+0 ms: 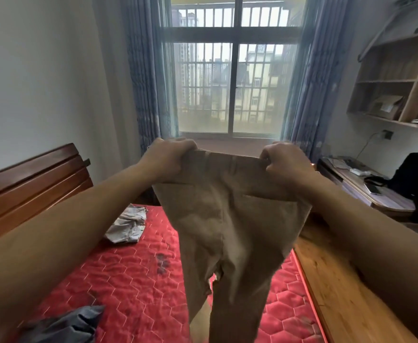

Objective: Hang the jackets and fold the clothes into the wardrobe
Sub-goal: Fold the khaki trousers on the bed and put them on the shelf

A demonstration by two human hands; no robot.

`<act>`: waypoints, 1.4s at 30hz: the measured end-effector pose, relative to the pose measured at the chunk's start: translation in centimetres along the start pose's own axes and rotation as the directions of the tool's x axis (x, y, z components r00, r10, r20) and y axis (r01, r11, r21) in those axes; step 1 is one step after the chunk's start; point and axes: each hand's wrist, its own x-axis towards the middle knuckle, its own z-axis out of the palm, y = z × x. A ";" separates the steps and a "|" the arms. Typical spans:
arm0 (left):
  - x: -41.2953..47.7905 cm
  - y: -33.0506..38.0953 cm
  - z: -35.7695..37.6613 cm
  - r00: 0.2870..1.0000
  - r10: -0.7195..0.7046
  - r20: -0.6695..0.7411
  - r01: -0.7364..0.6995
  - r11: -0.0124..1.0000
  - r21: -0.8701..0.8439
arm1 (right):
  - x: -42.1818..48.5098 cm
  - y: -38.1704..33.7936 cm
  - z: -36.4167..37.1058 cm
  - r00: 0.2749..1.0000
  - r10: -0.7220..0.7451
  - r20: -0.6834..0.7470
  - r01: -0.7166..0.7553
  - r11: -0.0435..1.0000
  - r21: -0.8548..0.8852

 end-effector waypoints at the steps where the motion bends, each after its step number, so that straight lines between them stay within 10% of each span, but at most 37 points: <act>1: 0.4 0.1 -0.6 0.999 -0.006 -0.053 0.007 1.000 0.011 | 0.4 -0.2 -0.9 0.998 -0.032 -0.047 0.030 0.999 -0.037; 14: -1.6 2.4 2.2 0.986 0.166 0.011 -0.158 0.958 -0.238 | -1.6 -0.4 3.0 0.992 0.117 0.046 -0.112 0.989 -0.101; 21: -1.9 2.9 3.1 0.986 0.166 0.002 -0.157 0.934 -0.320 | -1.6 0.1 4.2 0.988 0.135 0.077 -0.151 0.953 0.263; 27: -0.5 4.8 2.7 0.981 0.189 -0.045 -0.189 0.872 -0.451 | -2.2 -1.9 2.1 0.989 0.012 0.145 -0.119 0.642 0.757; 36: -0.2 7.5 3.4 0.985 0.156 -0.078 -0.174 0.895 -0.410 | -3.1 -3.4 1.7 0.963 -0.075 0.258 -0.243 0.170 0.955; 42: -0.2 6.9 2.0 0.927 0.308 0.214 -0.154 0.833 -0.531 | -3.7 -1.9 1.4 0.916 -0.195 0.350 -0.325 0.152 0.934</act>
